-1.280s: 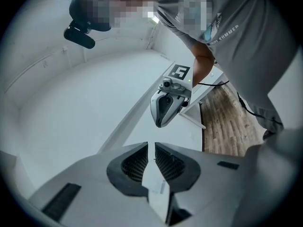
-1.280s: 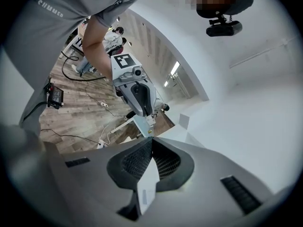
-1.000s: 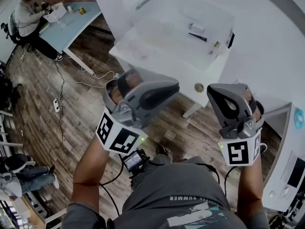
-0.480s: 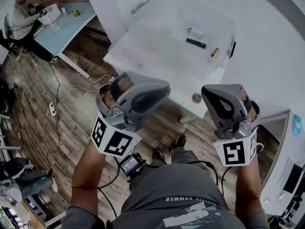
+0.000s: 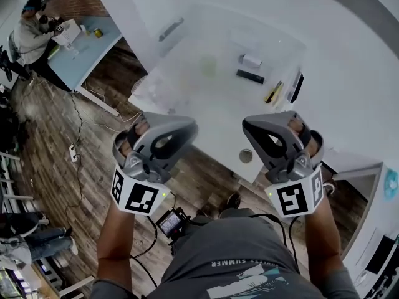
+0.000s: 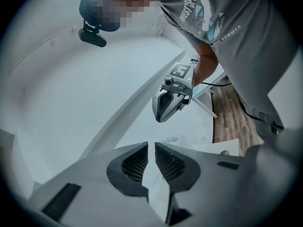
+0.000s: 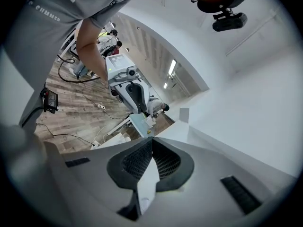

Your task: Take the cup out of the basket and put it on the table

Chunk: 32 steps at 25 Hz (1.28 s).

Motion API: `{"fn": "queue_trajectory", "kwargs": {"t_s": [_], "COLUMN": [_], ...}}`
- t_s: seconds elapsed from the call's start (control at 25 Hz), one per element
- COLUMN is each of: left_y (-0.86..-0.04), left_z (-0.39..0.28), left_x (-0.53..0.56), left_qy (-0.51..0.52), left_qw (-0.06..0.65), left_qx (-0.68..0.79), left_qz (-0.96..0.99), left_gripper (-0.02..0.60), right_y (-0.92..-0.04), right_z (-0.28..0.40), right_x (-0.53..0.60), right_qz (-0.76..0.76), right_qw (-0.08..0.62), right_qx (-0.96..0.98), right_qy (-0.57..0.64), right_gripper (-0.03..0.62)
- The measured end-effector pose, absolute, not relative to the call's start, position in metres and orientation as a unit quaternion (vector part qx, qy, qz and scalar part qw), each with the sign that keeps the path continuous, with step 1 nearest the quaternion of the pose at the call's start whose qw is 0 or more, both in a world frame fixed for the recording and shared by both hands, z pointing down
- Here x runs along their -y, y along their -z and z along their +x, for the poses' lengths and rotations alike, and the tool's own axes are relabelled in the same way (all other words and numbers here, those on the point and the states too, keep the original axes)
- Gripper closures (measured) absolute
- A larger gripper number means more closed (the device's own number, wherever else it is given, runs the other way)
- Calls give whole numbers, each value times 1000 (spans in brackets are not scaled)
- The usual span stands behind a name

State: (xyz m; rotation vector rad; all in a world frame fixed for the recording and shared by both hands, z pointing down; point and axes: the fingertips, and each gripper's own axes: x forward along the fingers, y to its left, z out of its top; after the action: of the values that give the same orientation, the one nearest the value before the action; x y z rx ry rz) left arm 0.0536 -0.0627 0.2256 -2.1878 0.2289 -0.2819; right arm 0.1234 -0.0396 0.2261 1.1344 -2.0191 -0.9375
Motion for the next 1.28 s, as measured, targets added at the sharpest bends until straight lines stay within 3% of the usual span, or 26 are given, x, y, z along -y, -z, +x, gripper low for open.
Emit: {"fn": "queue_trajectory", "kwargs": {"t_s": [0.76, 1.28], "left_y": [-247, -258], "left_z": [119, 115], "left_x": [133, 248], "left_qy": [127, 88], "left_qw": [419, 390], "left_qx": [-102, -98], "left_qz": [-893, -911], "left_gripper": [526, 526], "right_y": [-236, -249], "right_z": [194, 187], "right_x": [118, 234], "right_qz": [423, 416], "right_qw": [314, 356], "right_qx": [779, 781], "right_qy": [340, 302], "right_gripper": [583, 583]}}
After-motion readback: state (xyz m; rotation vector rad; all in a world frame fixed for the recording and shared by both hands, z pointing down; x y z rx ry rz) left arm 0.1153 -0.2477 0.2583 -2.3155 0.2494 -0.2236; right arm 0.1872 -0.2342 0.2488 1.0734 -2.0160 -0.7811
